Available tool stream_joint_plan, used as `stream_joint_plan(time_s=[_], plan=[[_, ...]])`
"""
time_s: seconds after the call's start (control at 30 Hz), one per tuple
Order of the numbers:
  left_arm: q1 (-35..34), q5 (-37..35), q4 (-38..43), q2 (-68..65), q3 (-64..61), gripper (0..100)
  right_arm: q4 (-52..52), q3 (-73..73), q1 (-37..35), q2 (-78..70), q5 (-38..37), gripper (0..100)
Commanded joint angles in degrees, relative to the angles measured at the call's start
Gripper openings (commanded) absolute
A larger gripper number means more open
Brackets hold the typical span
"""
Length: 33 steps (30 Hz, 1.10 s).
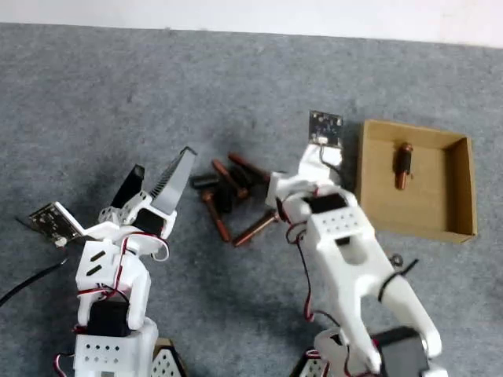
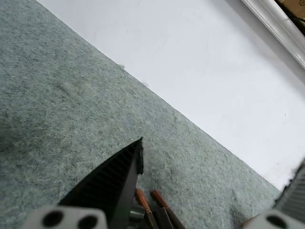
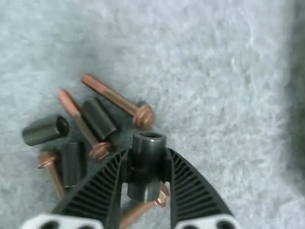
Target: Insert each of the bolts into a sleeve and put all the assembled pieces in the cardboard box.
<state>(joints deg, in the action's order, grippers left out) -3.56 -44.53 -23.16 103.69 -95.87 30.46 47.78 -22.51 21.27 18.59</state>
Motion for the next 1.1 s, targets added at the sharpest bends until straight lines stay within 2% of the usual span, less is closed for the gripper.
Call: stream_joint_plan(time_s=[0.0, 0.53, 0.6, 0.67, 0.77, 0.9, 1.07], plan=[[-0.6, 0.6, -0.3, 0.8, -1.3, 44, -3.8, 2.0, 1.0, 7.4, -3.4, 0.5], [-0.7, 0.7, -0.9, 0.8, -1.3, 44, -15.7, 19.7, 2.1, 26.8, -9.8, 0.5], [-0.4, 2.5, -1.2, 0.7, -1.2, 44, -16.7, 21.8, 3.0, 29.6, -9.8, 0.5], [1.0, 5.2, -3.9, 0.7, -0.3, 40, -17.1, 23.5, 4.0, 32.5, -9.8, 0.5], [4.1, 9.7, -9.1, 0.7, 1.7, 27, -17.1, 25.9, 5.3, 36.8, -9.8, 0.5], [5.8, 15.5, -10.0, 0.7, 2.4, 13, -17.1, 29.3, 6.7, 42.1, -9.8, 0.5], [6.6, 17.9, -10.5, 0.7, 4.6, 15, -17.1, 34.1, 7.7, 47.5, -9.8, 0.5]])
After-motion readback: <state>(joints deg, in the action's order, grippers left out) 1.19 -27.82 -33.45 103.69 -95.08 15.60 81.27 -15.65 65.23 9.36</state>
